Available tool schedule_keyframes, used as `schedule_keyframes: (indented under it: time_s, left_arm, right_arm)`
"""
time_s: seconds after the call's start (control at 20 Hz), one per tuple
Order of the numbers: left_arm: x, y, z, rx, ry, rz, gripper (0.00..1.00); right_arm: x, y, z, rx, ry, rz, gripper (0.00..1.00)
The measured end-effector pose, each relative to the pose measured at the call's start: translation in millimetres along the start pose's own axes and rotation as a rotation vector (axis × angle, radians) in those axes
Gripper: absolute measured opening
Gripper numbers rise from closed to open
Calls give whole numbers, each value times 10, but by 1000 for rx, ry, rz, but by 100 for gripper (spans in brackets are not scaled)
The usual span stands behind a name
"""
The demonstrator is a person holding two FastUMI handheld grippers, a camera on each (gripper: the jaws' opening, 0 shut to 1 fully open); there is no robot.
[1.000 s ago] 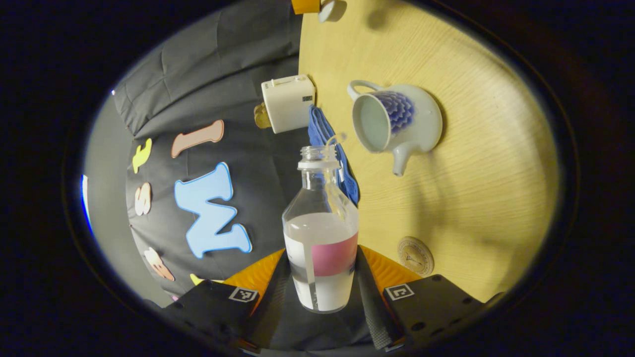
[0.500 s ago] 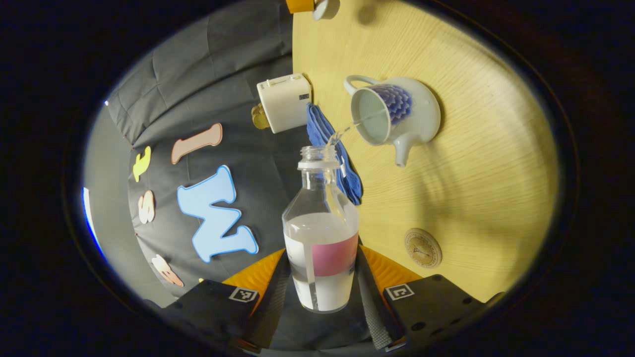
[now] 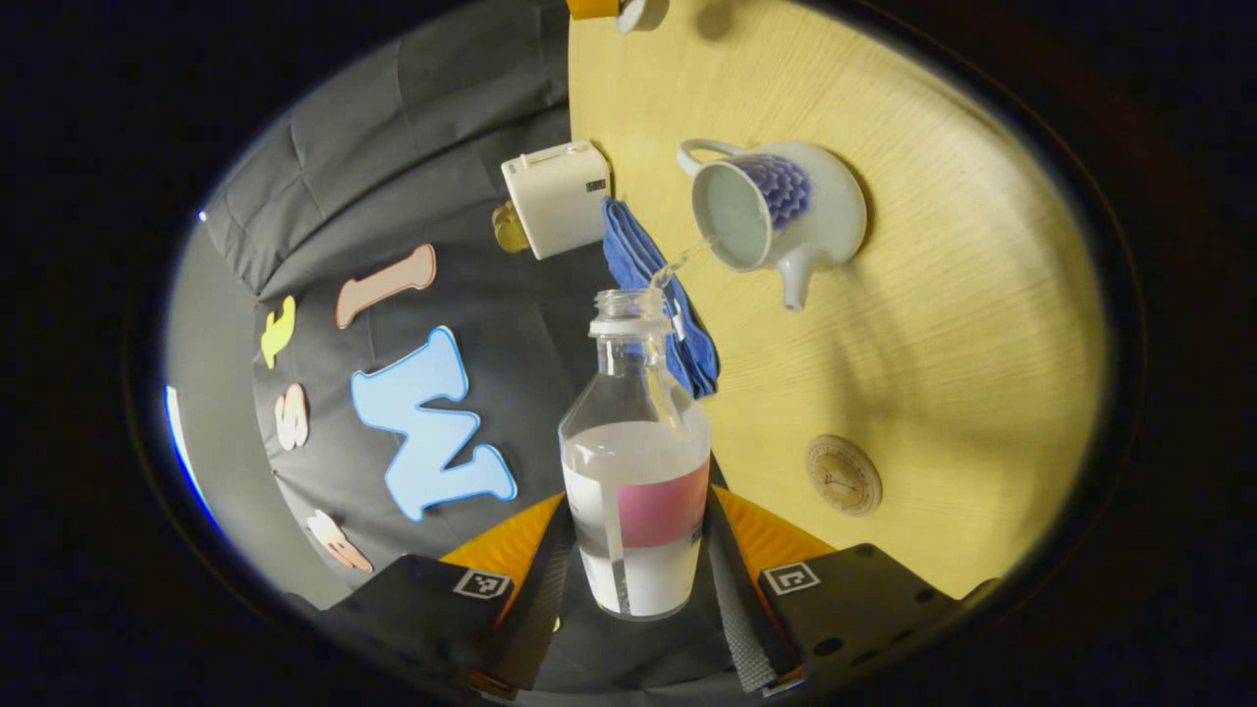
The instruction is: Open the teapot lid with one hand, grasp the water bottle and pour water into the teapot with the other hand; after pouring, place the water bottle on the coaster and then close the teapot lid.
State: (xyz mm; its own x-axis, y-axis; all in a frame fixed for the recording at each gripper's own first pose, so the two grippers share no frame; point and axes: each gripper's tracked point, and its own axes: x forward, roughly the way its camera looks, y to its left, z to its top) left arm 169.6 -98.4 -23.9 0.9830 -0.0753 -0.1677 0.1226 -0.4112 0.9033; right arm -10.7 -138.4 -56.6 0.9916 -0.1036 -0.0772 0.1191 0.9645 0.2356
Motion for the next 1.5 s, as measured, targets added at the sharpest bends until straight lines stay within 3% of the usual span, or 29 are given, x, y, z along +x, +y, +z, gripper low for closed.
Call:
schedule_keyframes:
  time_s: [1.5]
  left_arm:
    - [17, 146, -20, 165, 13, 25, 84]
  right_arm:
    - [6, 22, 17, 19, -15, 27, 2]
